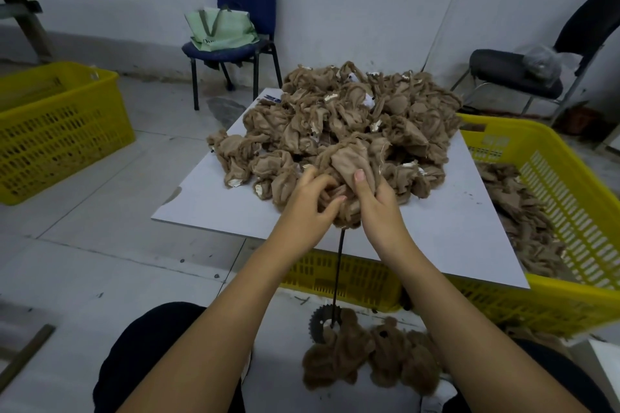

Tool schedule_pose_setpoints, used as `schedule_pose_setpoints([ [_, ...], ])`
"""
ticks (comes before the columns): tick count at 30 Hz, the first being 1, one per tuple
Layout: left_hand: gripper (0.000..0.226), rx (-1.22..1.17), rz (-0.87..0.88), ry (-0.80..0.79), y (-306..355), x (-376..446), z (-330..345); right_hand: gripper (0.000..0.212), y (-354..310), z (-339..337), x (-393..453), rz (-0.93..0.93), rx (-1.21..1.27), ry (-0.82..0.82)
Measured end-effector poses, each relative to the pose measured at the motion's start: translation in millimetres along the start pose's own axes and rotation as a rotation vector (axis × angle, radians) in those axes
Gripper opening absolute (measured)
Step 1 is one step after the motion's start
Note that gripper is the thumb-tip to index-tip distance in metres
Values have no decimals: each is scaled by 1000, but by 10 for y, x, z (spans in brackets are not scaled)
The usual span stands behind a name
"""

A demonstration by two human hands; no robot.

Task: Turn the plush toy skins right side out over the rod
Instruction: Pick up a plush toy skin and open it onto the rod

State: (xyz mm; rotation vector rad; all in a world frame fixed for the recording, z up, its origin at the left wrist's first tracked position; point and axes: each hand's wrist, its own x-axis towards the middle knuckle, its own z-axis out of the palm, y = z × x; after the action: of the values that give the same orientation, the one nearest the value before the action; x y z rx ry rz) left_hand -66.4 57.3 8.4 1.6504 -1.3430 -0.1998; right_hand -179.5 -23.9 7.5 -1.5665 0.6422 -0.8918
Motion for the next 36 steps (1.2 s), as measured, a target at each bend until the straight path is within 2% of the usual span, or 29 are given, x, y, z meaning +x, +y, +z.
schedule_pose_setpoints([
  [3, 20, 64, -59, -11, -62, -31, 37, 22, 23, 56, 14, 76, 29, -2],
  [8, 14, 22, -91, 37, -75, -72, 146, 39, 70, 76, 75, 279, 142, 98],
  [11, 6, -6, 30, 67, -65, -108, 154, 47, 90, 86, 54, 297, 149, 122],
  [13, 19, 24, 102, 50, -76, -122, 147, 47, 122, 78, 34, 269, 141, 131],
  [18, 31, -17, 68, -23, -108, -68, 118, 49, 169, 29, 47, 326, 195, 178],
  [24, 31, -45, -31, -72, -166, -94, 231, 48, 296, 72, 19, 425, 268, 194],
  [28, 39, 130, -103, -158, -218, -119, 313, 45, 455, 79, -28, 558, 171, 164],
  [31, 43, 200, -154, -178, -236, -115, 306, 37, 471, 52, 12, 574, 133, 188],
  [34, 40, 315, -101, -150, -200, -52, 239, 21, 426, -26, 53, 432, -158, 261],
  [35, 36, 272, -77, -168, -180, -30, 205, 21, 408, -58, 42, 340, -314, 303],
  [36, 35, 198, -62, -189, -151, -9, 174, 32, 360, -86, 22, 229, -451, 347],
])
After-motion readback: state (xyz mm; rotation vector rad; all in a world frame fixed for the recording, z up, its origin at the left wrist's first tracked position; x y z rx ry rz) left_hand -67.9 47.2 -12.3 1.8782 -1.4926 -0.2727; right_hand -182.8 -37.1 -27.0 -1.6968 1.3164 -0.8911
